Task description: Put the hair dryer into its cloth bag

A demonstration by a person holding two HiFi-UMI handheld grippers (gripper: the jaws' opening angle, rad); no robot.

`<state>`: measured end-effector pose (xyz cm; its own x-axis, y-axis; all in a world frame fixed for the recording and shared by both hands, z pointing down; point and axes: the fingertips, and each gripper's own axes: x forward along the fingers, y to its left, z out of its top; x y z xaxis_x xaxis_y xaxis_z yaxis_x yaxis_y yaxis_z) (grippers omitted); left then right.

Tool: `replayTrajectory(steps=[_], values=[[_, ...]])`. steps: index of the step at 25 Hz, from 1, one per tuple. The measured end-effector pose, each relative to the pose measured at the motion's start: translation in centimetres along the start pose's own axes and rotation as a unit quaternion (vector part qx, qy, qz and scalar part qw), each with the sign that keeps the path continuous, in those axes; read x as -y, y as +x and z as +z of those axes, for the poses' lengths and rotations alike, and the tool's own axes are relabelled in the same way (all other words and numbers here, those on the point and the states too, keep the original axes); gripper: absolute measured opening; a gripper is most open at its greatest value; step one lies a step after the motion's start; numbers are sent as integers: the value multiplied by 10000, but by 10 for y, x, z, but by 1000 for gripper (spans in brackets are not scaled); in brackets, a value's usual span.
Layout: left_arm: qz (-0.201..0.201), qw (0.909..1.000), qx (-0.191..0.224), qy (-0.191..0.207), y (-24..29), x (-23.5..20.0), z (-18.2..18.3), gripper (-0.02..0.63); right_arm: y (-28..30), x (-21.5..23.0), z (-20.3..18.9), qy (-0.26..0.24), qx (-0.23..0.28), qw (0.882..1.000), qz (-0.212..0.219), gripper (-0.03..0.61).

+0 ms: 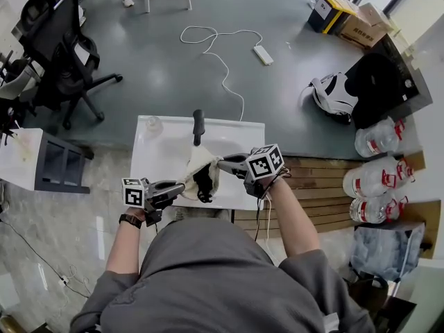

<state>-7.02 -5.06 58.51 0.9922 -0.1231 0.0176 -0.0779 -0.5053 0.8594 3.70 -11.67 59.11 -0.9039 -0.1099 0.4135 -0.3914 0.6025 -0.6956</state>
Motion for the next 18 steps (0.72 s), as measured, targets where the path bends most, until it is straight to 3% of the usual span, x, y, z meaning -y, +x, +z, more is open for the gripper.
replayTrajectory(steps=[2, 5, 10, 18], values=[[-93, 9996, -237, 74, 3, 1, -4, 17, -3, -4, 14, 451, 419, 9978, 252, 15], [-120, 9997, -187, 46, 4, -1, 0, 17, -3, -1, 23, 742, 634, 9950, 236, 15], [174, 9998, 27, 69, -8, -17, 12, 18, 8, 10, 16, 537, 274, 9979, -223, 15], [889, 9936, 683, -102, -41, -54, 41, 18, 46, 24, 5, 944, 32, 9946, -435, 15]])
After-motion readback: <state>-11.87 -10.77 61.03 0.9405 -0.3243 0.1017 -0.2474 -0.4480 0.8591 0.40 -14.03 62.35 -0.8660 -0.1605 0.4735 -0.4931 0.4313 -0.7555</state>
